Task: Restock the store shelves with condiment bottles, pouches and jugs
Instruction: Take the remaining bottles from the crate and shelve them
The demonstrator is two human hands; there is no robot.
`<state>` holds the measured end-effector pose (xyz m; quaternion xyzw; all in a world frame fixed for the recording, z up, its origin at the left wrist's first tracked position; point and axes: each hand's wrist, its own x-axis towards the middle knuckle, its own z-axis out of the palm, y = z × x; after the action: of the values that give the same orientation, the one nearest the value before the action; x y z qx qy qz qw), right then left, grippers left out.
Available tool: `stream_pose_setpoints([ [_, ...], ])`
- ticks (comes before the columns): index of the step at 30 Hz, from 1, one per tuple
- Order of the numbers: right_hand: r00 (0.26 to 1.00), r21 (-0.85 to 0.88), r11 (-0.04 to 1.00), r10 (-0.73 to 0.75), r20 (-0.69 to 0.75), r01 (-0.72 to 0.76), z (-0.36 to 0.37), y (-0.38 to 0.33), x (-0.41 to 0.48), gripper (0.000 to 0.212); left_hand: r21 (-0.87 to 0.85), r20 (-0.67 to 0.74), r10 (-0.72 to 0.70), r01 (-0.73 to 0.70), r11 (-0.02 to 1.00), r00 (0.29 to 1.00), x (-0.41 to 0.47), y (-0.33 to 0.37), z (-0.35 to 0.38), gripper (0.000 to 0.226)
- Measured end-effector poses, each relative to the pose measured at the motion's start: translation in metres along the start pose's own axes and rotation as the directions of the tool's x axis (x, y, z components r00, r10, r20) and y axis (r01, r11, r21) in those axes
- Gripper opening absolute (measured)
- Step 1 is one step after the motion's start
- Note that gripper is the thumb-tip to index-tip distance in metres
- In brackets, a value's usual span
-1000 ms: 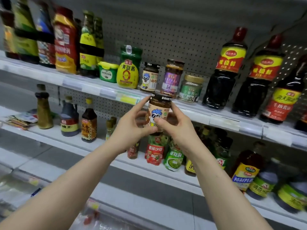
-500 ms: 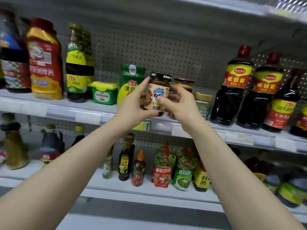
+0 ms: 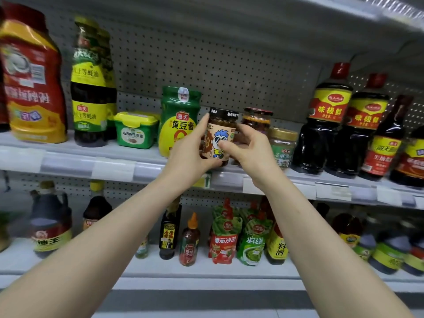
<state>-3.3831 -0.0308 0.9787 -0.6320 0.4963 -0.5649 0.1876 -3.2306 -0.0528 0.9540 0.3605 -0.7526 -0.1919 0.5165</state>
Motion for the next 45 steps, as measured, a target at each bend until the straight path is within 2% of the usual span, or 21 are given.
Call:
stream_pose_setpoints([
  [5, 1.000, -0.077, 0.997, -0.008, -0.012, 0.007, 0.001, -0.001, 0.004, 0.043, 0.088, 0.029, 0.003, -0.005, 0.996, 1.000, 0.009, -0.003, 0.000, 0.110],
  [11, 1.000, -0.103, 0.994, 0.019, -0.025, -0.021, 0.003, -0.002, 0.008, 0.044, 0.200, 0.028, -0.007, 0.002, 0.980, 1.000, 0.017, -0.002, 0.004, 0.108],
  [16, 0.999, -0.149, 0.988, 0.019, -0.050, -0.026, 0.007, -0.004, 0.008, 0.054, 0.206, 0.026, -0.015, 0.009, 0.978, 1.000, 0.018, -0.003, 0.009, 0.104],
  [25, 0.995, -0.226, 0.974, -0.015, -0.101, -0.009, 0.011, -0.003, 0.007, 0.055, 0.257, 0.002, -0.005, 0.005, 0.966, 1.000, 0.018, -0.003, 0.014, 0.105],
  [31, 0.997, -0.313, 0.949, 0.011, -0.075, -0.034, 0.019, -0.002, 0.010, 0.053, 0.326, 0.003, -0.014, 0.012, 0.945, 1.000, 0.020, -0.004, 0.013, 0.089],
  [34, 0.995, -0.337, 0.941, -0.059, -0.077, 0.030, 0.016, 0.003, -0.005, 0.059, 0.328, 0.025, 0.027, -0.034, 0.944, 0.999, 0.007, -0.006, 0.009, 0.087],
  [36, 0.971, -0.447, 0.882, -0.217, -0.103, 0.150, 0.013, 0.006, -0.021, 0.060, 0.355, 0.004, 0.149, -0.140, 0.924, 0.989, -0.007, -0.009, 0.004, 0.082],
  [38, 0.903, -0.591, 0.752, -0.420, -0.088, 0.292, 0.012, 0.008, -0.038, 0.053, 0.418, -0.023, 0.297, -0.261, 0.870, 0.955, -0.019, -0.013, 0.000, 0.075],
  [40, 0.851, -0.678, 0.633, -0.525, -0.021, 0.374, 0.012, 0.012, -0.048, 0.041, 0.471, -0.007, 0.363, -0.317, 0.823, 0.932, -0.025, -0.016, -0.002, 0.065],
  [42, 0.864, -0.710, 0.594, -0.502, 0.041, 0.378, 0.014, 0.015, -0.050, 0.037, 0.505, 0.033, 0.362, -0.328, 0.799, 0.932, -0.027, -0.018, -0.001, 0.059],
  [45, 0.905, -0.711, 0.610, -0.416, 0.086, 0.348, 0.018, 0.018, -0.048, 0.043, 0.519, 0.065, 0.335, -0.319, 0.793, 0.940, -0.027, -0.021, 0.002, 0.056],
])
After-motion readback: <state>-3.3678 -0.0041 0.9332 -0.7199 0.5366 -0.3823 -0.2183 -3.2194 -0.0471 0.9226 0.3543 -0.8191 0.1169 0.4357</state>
